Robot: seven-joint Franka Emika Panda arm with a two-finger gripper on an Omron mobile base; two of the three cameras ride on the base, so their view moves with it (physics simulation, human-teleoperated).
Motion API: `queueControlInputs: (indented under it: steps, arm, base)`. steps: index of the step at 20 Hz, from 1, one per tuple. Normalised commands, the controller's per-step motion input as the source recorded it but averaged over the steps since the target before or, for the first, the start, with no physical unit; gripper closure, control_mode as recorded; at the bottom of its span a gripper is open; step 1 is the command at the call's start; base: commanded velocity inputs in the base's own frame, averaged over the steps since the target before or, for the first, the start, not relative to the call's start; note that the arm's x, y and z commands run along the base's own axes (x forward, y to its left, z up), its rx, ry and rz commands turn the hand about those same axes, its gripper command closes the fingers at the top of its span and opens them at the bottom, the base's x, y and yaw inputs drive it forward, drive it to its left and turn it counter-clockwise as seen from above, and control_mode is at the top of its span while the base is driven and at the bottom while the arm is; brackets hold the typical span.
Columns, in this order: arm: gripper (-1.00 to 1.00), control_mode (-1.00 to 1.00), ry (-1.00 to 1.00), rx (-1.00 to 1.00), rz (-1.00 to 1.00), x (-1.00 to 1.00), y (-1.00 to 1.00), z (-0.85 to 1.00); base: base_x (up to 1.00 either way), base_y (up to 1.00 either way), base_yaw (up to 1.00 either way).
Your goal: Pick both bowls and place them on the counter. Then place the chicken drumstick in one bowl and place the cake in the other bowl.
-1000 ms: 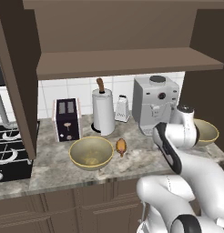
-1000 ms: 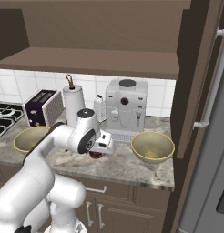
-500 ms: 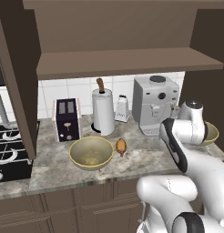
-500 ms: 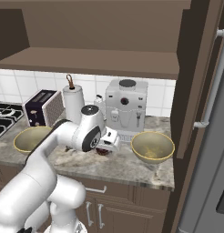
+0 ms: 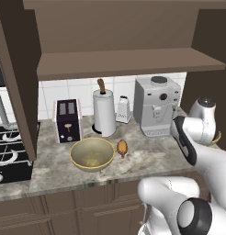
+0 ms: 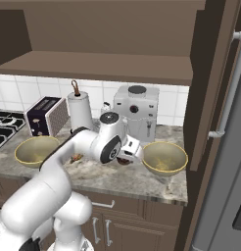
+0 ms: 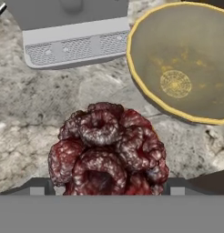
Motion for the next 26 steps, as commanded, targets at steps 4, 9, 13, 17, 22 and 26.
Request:
queueControlInputs:
  steps: [4,9,13,17,22,26]
  arm:
    - [1.00,-1.00,0.00,0.00,-0.07,0.11,-0.46,0.18]
    - [1.00,-1.00,0.00,0.00,-0.09,0.08,-0.46,0.16]
    - [1.00,-1.00,0.00,0.00,-0.07,0.10,-0.46,0.00]
    - [1.00,-1.00,0.01,0.00,-0.04,0.31,-0.32,-0.20]
    - [1.00,-1.00,0.03,0.00,0.00,0.49,-0.18,-0.33]
    - [1.00,-1.00,0.04,0.00,0.00,0.44,-0.19,-0.25]
  base:
    - [0.00,0.00,0.00]
    - [0.00,0.00,0.00]
    - [0.00,0.00,0.00]
    - [0.00,0.00,0.00]
    - [0.00,0.00,0.00]
    - [0.00,0.00,0.00]
